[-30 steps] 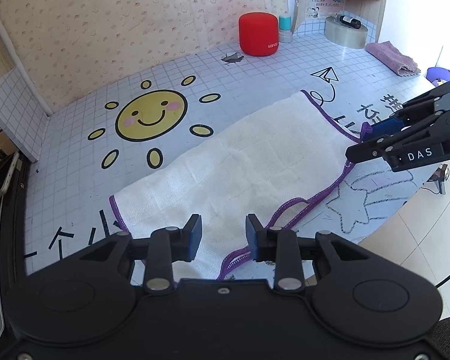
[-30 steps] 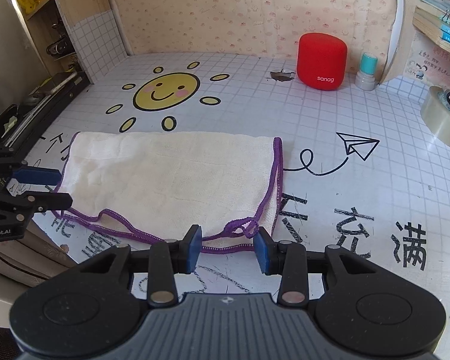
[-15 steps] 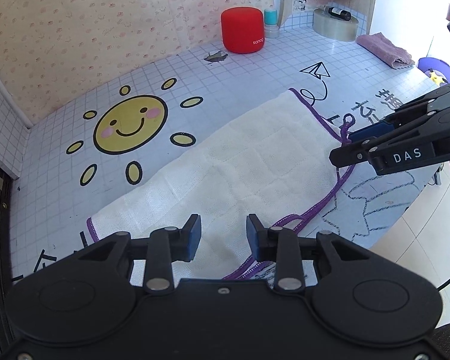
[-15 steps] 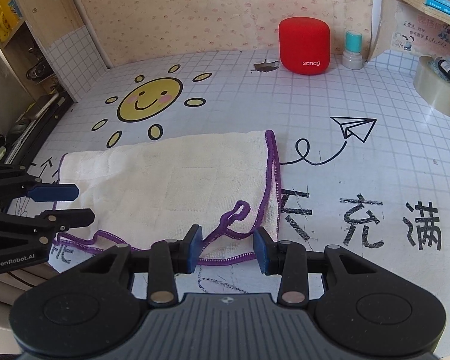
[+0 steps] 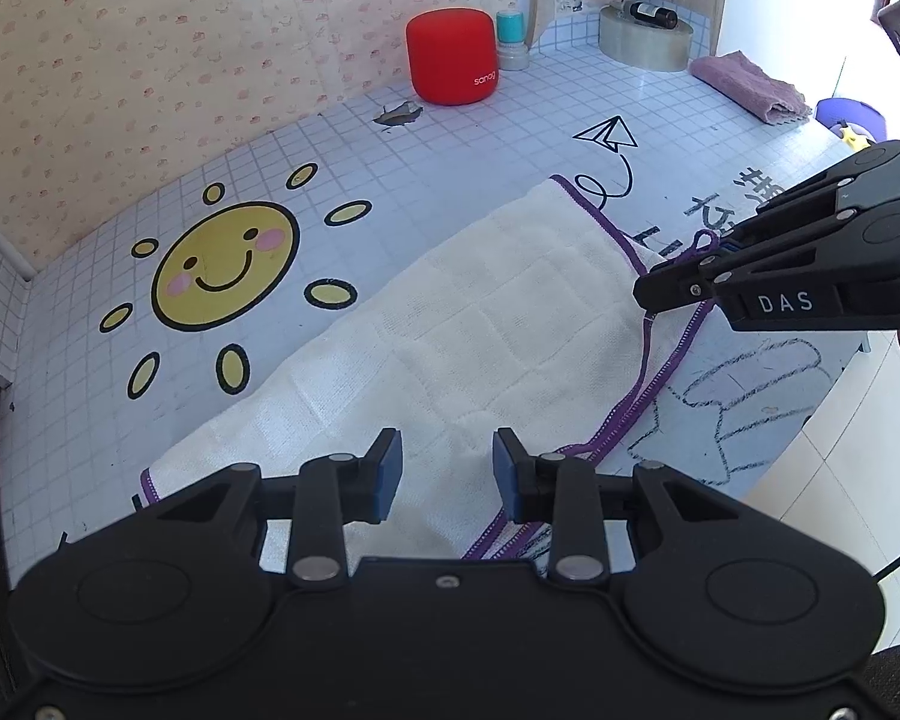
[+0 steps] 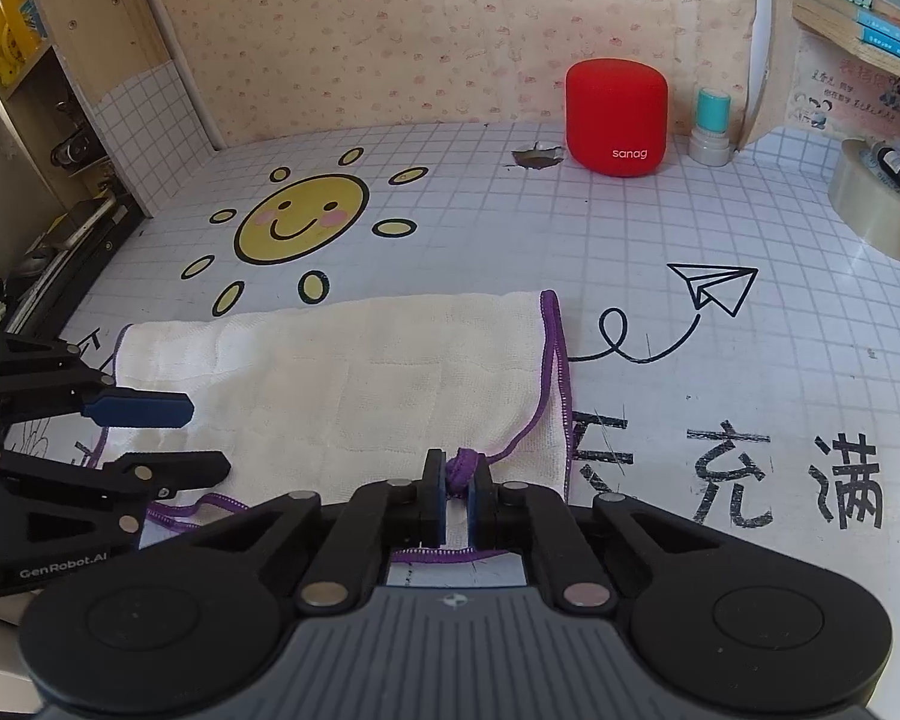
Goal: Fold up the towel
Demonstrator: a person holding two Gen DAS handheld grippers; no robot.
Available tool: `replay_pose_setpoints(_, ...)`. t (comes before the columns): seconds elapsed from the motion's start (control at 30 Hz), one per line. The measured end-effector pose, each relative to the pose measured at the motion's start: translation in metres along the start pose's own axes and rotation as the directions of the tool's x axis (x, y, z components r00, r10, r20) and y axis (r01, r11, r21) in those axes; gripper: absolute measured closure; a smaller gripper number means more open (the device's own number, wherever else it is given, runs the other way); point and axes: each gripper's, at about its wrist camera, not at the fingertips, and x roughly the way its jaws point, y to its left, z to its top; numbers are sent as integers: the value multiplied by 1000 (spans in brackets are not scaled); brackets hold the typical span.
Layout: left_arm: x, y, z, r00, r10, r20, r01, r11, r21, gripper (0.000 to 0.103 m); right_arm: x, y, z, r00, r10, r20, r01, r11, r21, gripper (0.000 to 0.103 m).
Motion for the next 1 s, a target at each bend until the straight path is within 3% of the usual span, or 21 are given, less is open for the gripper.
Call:
replay_pose_setpoints(0.57,2,11,3,1000,-7,4,7,1000,-11,62,-44,-8,14,990,-81,117,83,997,-8,99)
replay_pose_setpoints(1.0,5,22,-2,1000,-13,10,14,996,-85,62,-42,-15,13,989,-103,103,105,994,-17,99)
